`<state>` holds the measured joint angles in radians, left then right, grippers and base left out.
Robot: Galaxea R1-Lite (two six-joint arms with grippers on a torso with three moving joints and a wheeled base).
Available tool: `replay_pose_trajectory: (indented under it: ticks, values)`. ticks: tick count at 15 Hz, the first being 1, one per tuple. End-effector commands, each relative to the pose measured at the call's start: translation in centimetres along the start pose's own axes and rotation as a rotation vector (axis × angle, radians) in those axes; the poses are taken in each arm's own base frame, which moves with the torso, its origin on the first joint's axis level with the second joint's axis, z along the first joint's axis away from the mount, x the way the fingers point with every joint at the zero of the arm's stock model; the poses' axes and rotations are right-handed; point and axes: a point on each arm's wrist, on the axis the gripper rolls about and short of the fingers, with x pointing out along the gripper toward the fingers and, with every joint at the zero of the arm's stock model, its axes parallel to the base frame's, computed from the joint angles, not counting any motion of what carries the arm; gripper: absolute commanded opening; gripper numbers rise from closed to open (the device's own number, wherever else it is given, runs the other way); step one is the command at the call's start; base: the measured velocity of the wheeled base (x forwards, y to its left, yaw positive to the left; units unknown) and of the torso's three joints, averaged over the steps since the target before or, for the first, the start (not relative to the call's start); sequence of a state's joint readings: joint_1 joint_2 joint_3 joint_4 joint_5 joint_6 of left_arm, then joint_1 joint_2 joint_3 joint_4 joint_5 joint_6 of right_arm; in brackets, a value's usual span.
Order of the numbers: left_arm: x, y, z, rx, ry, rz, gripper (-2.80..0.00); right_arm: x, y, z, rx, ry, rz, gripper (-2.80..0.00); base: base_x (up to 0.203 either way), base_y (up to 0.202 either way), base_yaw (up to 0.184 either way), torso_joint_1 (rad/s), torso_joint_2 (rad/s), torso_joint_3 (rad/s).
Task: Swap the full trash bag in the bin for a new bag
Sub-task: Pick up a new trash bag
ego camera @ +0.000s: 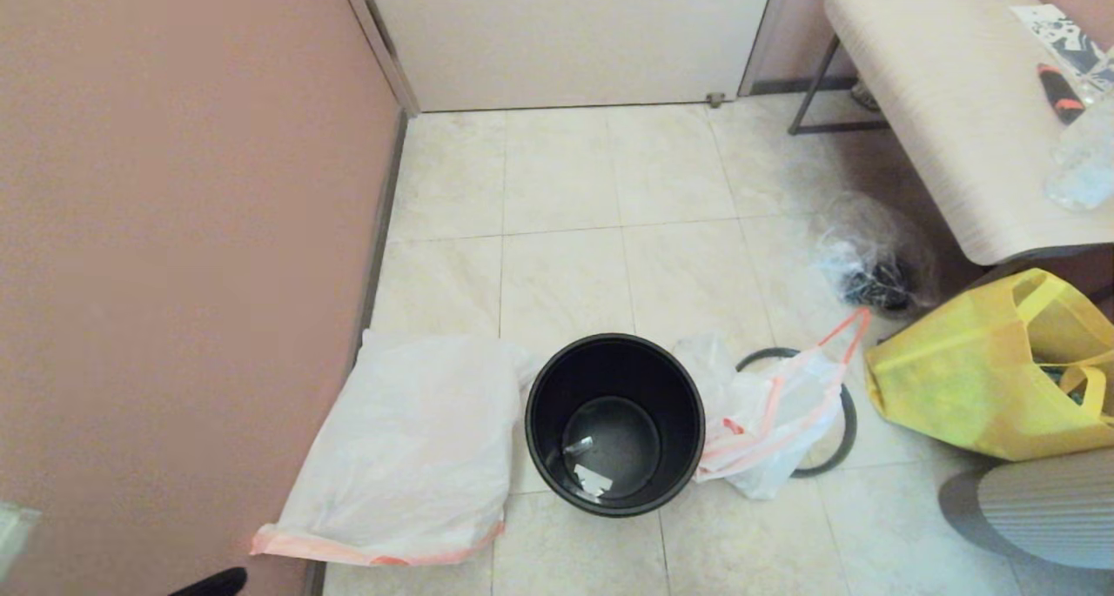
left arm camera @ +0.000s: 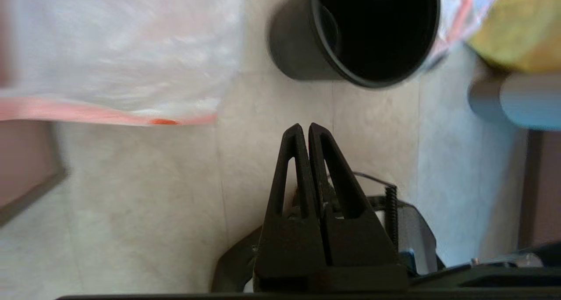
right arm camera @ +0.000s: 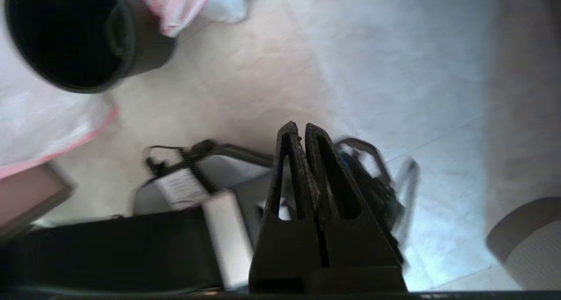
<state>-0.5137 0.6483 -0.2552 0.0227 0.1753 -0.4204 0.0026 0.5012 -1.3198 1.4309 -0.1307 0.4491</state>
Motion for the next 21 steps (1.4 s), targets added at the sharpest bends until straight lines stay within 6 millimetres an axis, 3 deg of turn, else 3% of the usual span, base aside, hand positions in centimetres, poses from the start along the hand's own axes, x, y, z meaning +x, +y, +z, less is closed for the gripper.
replay_pose_trajectory:
  ticks: [1, 2, 5, 7, 11, 15, 17, 21]
  values:
    - [-3.3, 0.7, 0.1, -0.021, -0.051, 0.025, -2.80, -1.2, -2.0, -4.9, -0.007, -0.104, 0.014, -2.80, 0.000, 0.000, 0.000, 0.000, 0.00, 0.000]
    - [-4.4, 0.8, 0.2, -0.031, -0.061, 0.074, -2.80, -0.7, -2.6, -6.6, -0.042, -0.095, 0.007, -2.80, 0.000, 0.000, 0.000, 0.000, 0.00, 0.000]
    - [-6.2, 1.0, -0.5, -0.058, -0.064, 0.121, -2.80, 1.8, -4.1, -9.2, -0.120, -0.032, 0.020, -2.80, 0.000, 0.000, 0.000, 0.000, 0.00, 0.000]
    - [-6.8, 1.1, -1.4, -0.072, -0.054, 0.129, -2.80, 4.1, -4.4, -10.7, -0.175, -0.116, 0.081, -2.80, 0.000, 0.000, 0.000, 0.000, 0.00, 0.000]
    - [-7.0, 1.2, -2.0, -0.081, -0.032, 0.119, -2.80, 9.7, -2.9, -9.5, -0.175, -0.301, 0.153, -2.80, 0.000, 0.000, 0.000, 0.000, 0.00, 0.000]
    - [-6.8, 1.2, -2.2, -0.086, -0.021, 0.112, -2.80, 15.2, -2.2, -9.7, -0.226, -0.422, 0.182, -2.80, 0.000, 0.000, 0.000, 0.000, 0.00, 0.000]
    - [-6.9, 1.2, -2.3, -0.088, -0.025, 0.118, -2.80, 17.0, -2.2, -10.0, -0.274, -0.491, 0.189, -2.80, 0.000, 0.000, 0.000, 0.000, 0.00, 0.000]
    - [-7.1, 1.0, -2.6, -0.062, -0.051, 0.160, -2.80, 17.6, -2.0, -10.1, -0.380, -0.536, 0.240, -2.80, 0.000, 0.000, 0.000, 0.000, 0.00, 0.000]
